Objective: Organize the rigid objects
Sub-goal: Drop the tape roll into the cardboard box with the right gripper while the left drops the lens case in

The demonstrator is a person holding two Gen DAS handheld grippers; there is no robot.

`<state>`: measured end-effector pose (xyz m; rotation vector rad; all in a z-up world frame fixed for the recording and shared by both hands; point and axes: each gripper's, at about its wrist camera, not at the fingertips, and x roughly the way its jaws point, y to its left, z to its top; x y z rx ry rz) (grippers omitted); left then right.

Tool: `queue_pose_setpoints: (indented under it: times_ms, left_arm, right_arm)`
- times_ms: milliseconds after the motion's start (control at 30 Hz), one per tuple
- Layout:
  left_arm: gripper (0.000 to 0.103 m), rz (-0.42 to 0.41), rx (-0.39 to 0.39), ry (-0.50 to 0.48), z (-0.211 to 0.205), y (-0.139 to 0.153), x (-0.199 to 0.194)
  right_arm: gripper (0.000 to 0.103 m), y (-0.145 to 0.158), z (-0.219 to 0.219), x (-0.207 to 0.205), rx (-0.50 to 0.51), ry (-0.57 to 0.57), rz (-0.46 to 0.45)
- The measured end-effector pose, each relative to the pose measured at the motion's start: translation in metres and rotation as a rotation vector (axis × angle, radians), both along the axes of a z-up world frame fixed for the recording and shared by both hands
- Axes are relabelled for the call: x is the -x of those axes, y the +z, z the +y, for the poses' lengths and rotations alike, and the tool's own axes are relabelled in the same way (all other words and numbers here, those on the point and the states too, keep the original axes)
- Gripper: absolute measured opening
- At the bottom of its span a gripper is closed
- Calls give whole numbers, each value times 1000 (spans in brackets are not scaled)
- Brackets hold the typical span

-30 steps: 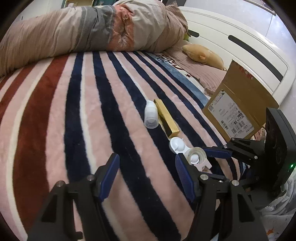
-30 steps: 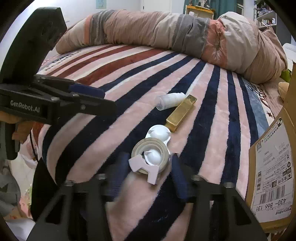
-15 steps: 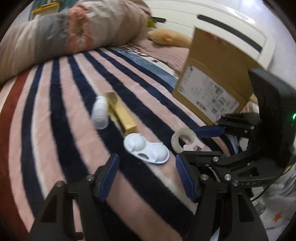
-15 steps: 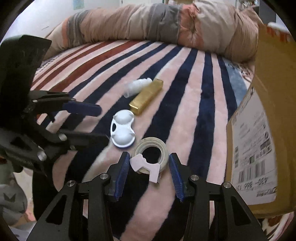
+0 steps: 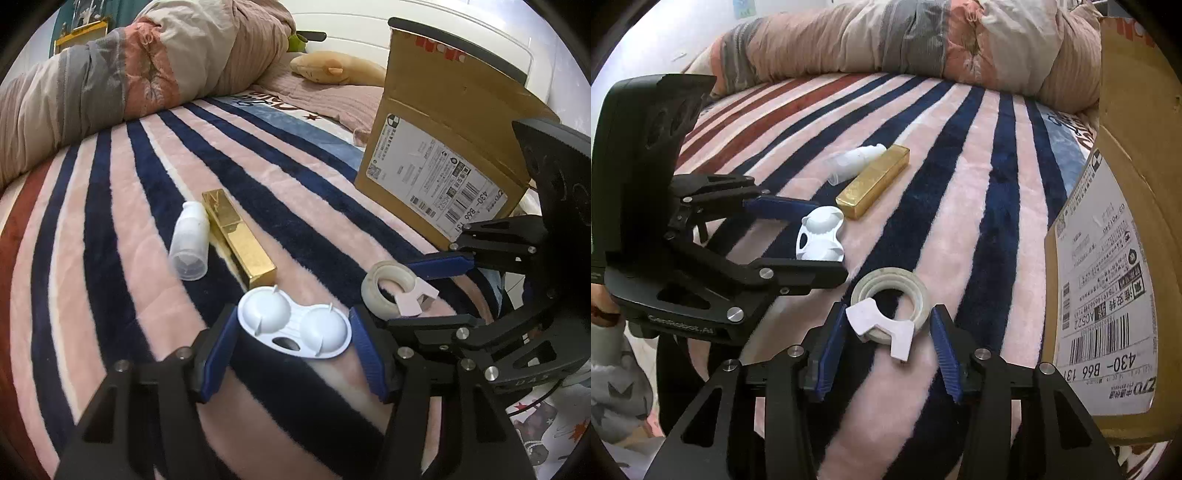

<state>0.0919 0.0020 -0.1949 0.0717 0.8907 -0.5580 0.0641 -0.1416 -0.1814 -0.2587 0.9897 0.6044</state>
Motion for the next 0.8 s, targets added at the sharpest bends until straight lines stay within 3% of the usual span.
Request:
queue_pose_setpoints:
  times_ms: [200,367,633,800]
  left_arm:
    - [58,-10,28,29,11,13,8]
    - [58,-62,31,59,23,41,24]
    - [58,-204,31,91,26,122,59]
    - [58,-283,44,77,8,172,68]
  right_arm:
    - [38,0,4,-1,-2,-19,-30]
    - [38,19,10,4,-31,4,-70]
    - [38,91,8,25,-145,91,-199]
    - [38,141,-16,33,-179,102,-316]
